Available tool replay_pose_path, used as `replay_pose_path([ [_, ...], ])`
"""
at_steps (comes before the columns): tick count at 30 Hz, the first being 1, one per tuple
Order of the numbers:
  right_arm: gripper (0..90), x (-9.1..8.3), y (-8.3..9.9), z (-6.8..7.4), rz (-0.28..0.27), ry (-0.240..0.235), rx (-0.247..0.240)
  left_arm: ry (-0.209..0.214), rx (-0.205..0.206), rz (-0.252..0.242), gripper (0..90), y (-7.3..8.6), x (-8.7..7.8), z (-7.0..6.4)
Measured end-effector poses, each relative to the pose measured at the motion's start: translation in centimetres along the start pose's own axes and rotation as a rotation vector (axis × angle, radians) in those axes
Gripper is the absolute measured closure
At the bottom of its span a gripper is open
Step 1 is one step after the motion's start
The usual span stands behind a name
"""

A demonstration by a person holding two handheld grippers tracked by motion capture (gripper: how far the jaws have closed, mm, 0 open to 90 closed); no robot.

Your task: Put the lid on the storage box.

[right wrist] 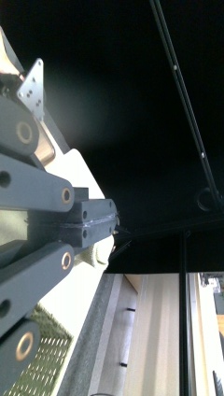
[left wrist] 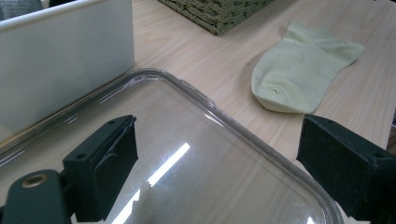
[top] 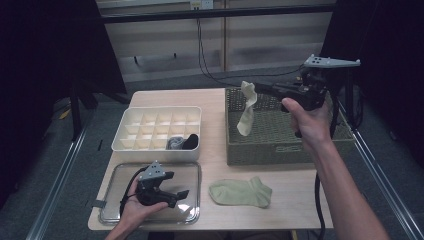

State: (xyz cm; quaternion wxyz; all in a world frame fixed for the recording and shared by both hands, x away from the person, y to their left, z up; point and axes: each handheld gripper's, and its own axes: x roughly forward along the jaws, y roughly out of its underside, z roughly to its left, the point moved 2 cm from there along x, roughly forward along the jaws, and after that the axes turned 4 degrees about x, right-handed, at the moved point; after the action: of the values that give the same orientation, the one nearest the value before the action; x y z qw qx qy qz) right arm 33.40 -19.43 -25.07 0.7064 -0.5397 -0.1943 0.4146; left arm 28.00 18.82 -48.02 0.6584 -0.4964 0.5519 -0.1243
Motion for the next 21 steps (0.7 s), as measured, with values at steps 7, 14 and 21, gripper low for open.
replay_pose_path([
  [7,90.0,0.2,0.4,2.0,0.015,-0.032,-0.016,-0.011,0.002,-0.005,12.1,-0.1,0.0,-0.1],
  [14,90.0,0.8,1.9,3.5,0.041,-0.063,-0.019,-0.013,-0.006,-0.018,12.5,-0.2,0.1,-0.1],
  [21,90.0,1.9,4.5,4.7,0.093,-0.097,-0.018,-0.023,0.016,-0.044,16.0,-0.7,0.0,-0.6],
])
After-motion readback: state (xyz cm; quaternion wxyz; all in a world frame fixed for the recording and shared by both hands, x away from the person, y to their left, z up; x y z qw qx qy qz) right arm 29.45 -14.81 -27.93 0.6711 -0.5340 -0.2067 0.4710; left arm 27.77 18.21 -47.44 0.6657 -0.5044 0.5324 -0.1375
